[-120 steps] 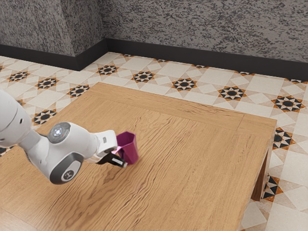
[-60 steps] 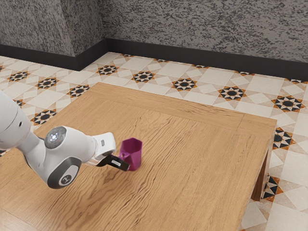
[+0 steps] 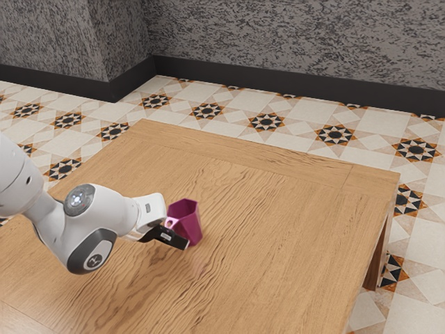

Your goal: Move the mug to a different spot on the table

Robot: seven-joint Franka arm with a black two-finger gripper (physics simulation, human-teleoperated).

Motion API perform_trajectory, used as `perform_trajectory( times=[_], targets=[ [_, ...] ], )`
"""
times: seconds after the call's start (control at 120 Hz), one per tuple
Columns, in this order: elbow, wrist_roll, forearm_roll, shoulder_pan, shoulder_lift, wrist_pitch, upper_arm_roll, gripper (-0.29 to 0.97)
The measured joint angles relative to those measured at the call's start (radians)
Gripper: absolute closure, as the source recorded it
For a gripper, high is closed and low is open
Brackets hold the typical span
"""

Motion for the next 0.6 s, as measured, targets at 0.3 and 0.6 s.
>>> perform_trajectory(
  times=[0.3, 0.6],
  targets=[
    [-0.069, -0.001, 0.0, 0.001, -0.044, 0.004, 0.0, 0.01],
    [-0.133, -0.003, 0.0, 0.026, -0.206, -0.045, 0.051, 0.0]
  ],
)
